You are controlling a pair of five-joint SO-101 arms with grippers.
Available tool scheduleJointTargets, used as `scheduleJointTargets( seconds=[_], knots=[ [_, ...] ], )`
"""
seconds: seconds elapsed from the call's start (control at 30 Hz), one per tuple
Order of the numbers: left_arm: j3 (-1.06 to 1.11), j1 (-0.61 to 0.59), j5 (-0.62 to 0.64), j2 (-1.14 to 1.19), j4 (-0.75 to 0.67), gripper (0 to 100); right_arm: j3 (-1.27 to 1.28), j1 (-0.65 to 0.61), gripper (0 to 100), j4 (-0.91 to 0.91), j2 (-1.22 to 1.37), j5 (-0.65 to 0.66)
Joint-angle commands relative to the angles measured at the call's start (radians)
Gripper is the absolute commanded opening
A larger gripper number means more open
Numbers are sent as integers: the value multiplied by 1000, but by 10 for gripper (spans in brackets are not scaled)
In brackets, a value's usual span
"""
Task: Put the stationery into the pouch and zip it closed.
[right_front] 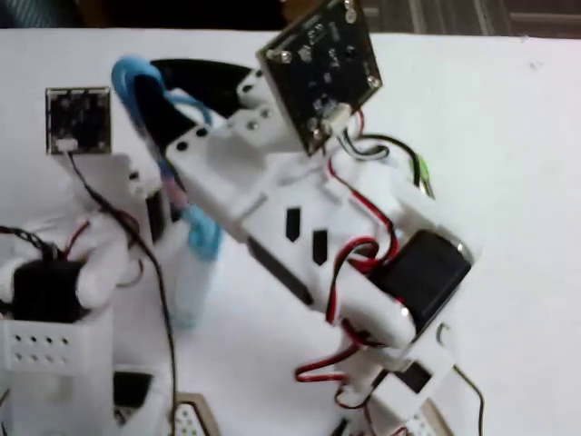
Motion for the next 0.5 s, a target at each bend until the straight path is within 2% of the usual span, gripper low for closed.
scheduleJointTargets(
  seconds=[0.0,0.27,0.47],
  knots=[
    [-8,8,5,-5,34,274,-2,1,17,47,5,-8],
    [-87,-18,-18,-13,175,275,-9,2,17,117,54,-8],
    [-210,-232,-183,-13,302,273,-14,2,17,113,59,-8]
  ],
)
